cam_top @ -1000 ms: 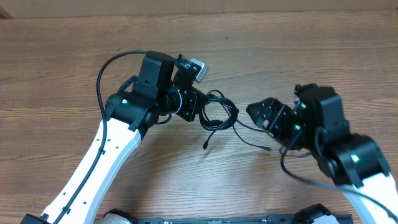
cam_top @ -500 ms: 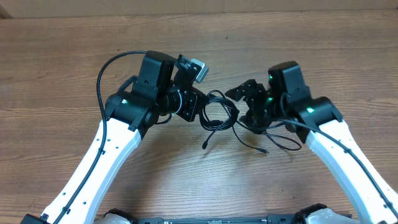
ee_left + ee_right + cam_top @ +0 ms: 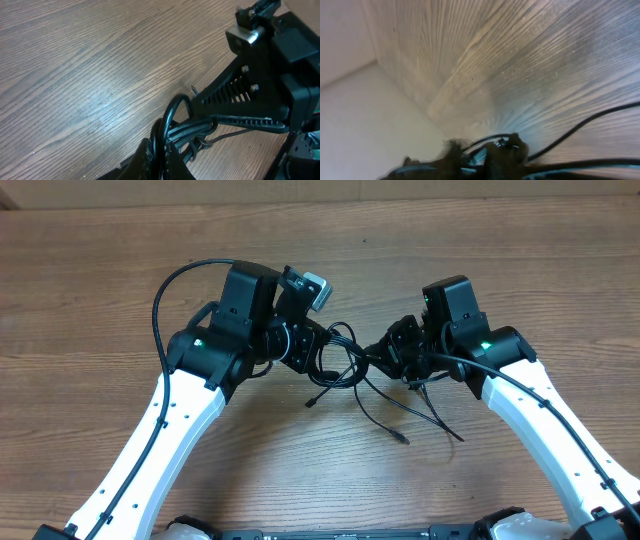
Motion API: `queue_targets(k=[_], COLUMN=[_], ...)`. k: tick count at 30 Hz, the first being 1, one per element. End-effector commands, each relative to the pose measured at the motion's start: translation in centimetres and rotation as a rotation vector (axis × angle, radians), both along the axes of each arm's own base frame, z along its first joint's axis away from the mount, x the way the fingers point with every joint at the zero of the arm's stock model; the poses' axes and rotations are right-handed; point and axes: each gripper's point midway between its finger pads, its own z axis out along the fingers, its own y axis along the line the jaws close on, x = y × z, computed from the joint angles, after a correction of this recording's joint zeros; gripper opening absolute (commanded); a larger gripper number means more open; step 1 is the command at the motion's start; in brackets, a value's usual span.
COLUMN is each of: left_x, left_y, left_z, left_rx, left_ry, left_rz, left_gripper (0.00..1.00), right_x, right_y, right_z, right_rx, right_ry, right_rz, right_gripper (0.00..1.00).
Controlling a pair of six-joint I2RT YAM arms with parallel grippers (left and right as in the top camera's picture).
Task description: Untangle cables
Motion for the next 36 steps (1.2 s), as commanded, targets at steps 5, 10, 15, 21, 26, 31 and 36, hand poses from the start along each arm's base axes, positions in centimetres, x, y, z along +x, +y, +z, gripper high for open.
queue_targets(k=[5,10,15,21,26,31,36], left_x=[1.0,2.0,2.1,2.9,3.0,2.5,2.2], left_y=[1.2,2.6,2.6,2.1,2.0,1.2,0.8], left_z=[1.3,0.9,0.9,1.9,2.1,2.2,2.2], left_rx=[0.057,0.127,0.126,0.083,0.062,0.033,0.03], left_ry=[-0.086,-0.112,-0.117,-0.146,-0.139,-0.123,-0.12], left_rz=[0.051,0.119,0.122,0.15,0.161,0.134,0.119], left_gripper=[0.04,0.04,0.05,0.04,0.04,0.04,0.04], right_x=[0.6,2.9,2.8,1.8,2.3,4.1,4.8], right_y=[0.6,0.1,-0.1,1.4,2.1,3.5,3.8], right_z=[1.4,2.8,3.1,3.0,2.1,2.5,1.6], right_rx=[0.044,0.045,0.09,0.173,0.155,0.202,0.204], right_ry=[-0.057,-0.218,-0.178,0.03,0.09,0.037,0.044], right_rz=[0.036,0.07,0.045,-0.104,-0.217,-0.211,-0.216], right_gripper=[0.54,0.67,0.71,0.78,0.78,0.77,0.63])
